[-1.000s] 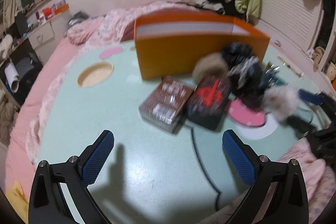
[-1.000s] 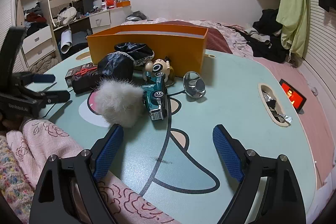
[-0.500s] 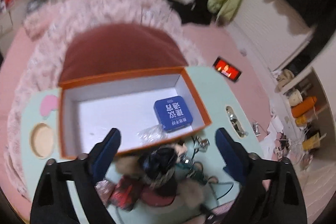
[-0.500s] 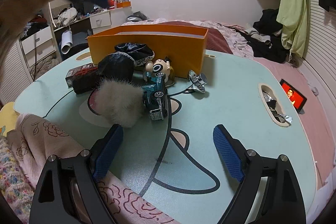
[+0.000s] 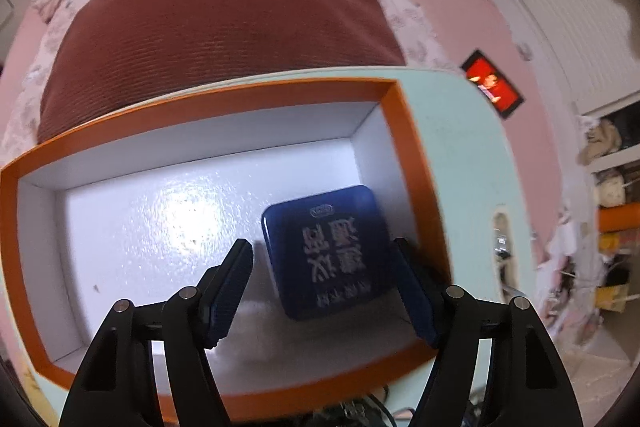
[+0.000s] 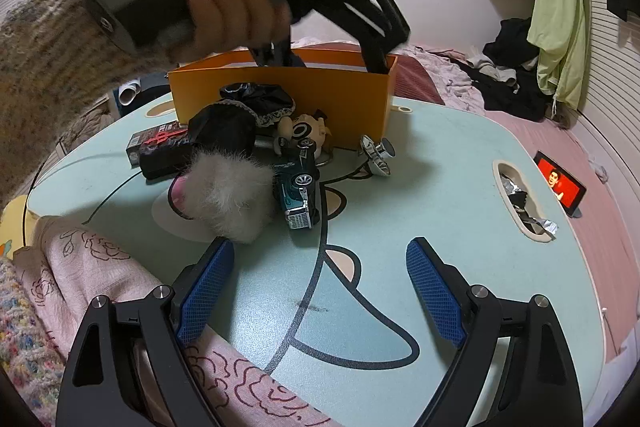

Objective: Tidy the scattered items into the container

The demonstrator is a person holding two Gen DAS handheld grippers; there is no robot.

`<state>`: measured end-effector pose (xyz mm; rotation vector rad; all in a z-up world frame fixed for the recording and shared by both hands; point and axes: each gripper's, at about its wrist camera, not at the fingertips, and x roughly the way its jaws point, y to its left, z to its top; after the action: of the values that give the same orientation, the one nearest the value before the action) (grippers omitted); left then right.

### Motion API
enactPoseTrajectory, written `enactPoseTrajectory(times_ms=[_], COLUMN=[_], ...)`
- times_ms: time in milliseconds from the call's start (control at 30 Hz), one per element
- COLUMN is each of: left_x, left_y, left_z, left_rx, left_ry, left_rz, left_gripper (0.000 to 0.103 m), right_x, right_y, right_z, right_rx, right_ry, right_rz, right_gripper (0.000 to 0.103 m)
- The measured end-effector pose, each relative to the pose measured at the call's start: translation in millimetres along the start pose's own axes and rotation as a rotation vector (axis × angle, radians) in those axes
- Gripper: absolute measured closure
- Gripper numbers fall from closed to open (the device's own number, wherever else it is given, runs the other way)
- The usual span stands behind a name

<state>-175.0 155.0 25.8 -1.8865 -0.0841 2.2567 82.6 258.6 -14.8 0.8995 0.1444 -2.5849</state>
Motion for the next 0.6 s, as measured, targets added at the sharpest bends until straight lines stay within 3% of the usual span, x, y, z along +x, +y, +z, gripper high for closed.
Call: enactPoseTrajectory(times_ms=[100, 400, 600], left_x=[3, -14, -23], left_y=[6, 55, 78], left_z=[0, -12, -13], left_rx=[-0.019, -0.064, -0.110], left_ry=[-0.011, -0.044, -0.051], left_rz=[-0.014, 0.031, 0.010], left_gripper=[0.026, 0.026, 0.032], right_x=[0, 0, 0], right_y=[0, 1, 1], right_z=[0, 1, 1], right_rx=[0.001, 0.000, 0.001], right_ry=[0.002, 0.001, 0.001], right_rz=[0.000, 0.001, 0.001], right_gripper=[0.015, 0.015, 0.015])
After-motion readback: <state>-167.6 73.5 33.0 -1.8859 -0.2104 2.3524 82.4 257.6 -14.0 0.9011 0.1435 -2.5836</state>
